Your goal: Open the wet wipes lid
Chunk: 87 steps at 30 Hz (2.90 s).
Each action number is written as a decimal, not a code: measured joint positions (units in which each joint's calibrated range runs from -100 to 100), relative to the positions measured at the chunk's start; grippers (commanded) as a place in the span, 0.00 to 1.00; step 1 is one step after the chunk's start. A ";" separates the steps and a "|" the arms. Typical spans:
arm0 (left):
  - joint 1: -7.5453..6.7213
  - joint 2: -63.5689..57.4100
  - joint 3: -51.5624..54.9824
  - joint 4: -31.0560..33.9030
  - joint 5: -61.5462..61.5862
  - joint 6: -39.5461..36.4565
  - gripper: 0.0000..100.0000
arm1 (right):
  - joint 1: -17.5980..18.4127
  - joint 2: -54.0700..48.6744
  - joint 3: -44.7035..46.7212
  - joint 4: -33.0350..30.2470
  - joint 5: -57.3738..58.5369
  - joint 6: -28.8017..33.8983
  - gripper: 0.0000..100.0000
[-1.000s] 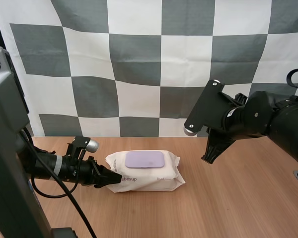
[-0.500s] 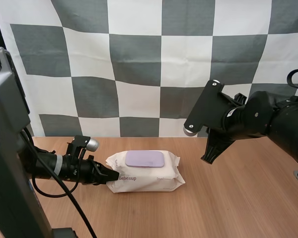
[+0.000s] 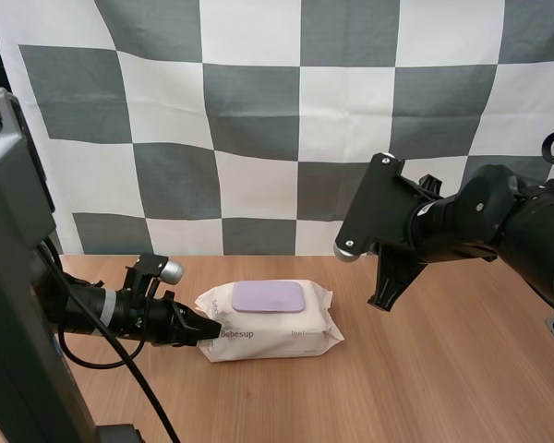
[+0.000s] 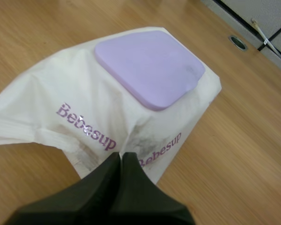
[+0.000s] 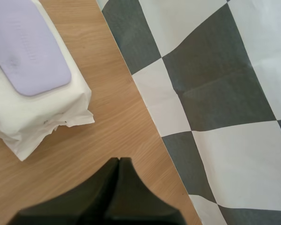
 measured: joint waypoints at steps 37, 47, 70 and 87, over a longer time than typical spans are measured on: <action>0.00 0.00 0.10 3.32 0.00 0.00 0.00 | 15.06 23.75 0.00 12.00 5.42 -17.83 0.46; 0.00 0.00 0.10 3.44 0.00 0.00 0.00 | 15.06 28.85 0.00 16.04 -5.18 -17.83 0.46; 0.00 0.00 0.10 3.32 0.00 0.00 0.00 | 16.80 30.49 -0.12 21.16 -8.26 -17.83 0.46; 0.00 0.00 0.10 3.32 0.00 0.00 0.00 | 17.45 30.49 -0.12 18.45 -11.64 -17.83 0.46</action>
